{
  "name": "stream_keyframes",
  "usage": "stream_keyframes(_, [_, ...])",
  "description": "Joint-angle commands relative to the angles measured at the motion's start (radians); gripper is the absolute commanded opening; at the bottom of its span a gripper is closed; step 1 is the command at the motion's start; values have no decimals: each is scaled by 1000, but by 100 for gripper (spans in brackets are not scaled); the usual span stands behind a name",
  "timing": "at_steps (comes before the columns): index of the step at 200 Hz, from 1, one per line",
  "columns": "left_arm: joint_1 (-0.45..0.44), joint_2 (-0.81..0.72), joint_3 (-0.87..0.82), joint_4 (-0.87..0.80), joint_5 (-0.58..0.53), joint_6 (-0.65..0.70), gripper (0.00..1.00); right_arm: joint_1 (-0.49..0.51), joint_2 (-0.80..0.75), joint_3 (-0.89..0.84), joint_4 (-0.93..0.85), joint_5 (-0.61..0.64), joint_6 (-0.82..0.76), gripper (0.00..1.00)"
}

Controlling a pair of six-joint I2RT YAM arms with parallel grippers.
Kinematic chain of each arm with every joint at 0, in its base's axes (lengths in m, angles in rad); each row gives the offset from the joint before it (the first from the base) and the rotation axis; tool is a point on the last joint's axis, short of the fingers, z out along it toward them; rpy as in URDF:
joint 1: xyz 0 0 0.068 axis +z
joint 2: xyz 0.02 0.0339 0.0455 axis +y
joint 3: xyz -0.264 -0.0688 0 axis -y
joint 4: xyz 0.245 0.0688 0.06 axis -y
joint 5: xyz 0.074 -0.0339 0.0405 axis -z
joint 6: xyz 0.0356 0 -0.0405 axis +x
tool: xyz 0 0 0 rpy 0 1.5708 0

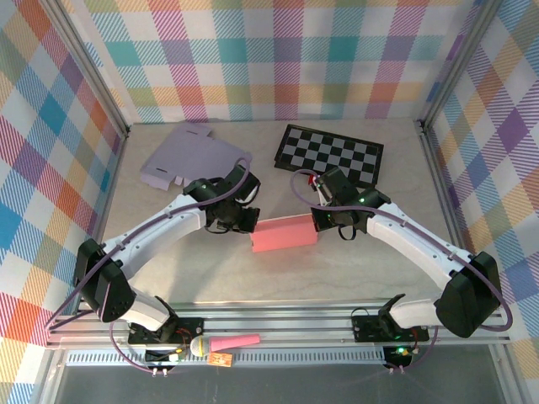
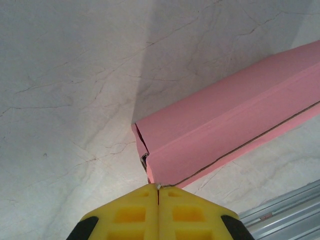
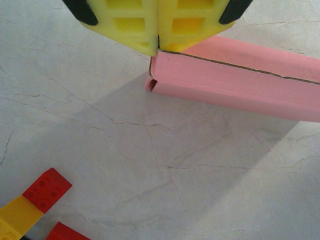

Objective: Fold the paper box

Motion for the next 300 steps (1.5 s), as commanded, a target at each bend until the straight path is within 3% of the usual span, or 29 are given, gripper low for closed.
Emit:
stream_keyframes(1, [-8,18,32,-10,39,-74,0,7,5,15,-16,-5,14,0])
stream_keyframes(70, [-7,42,67,-24,74,-149,0,7,2,11,-16,-10,13,0])
stream_keyframes(227, [-7,-3,-67,17,41,-83,0,28,-64,-77,32,-5,11,0])
stream_keyframes(257, [-7,-5,-64,15,40,-76,0,26,-104,-28,-55,-2,159,26])
stream_keyframes(272, [-6,-7,-62,15,39,-74,0,23,-128,7,-111,3,304,41])
stream_keyframes(300, [-7,-4,-59,15,42,-73,0,14,-190,11,-105,-36,627,58])
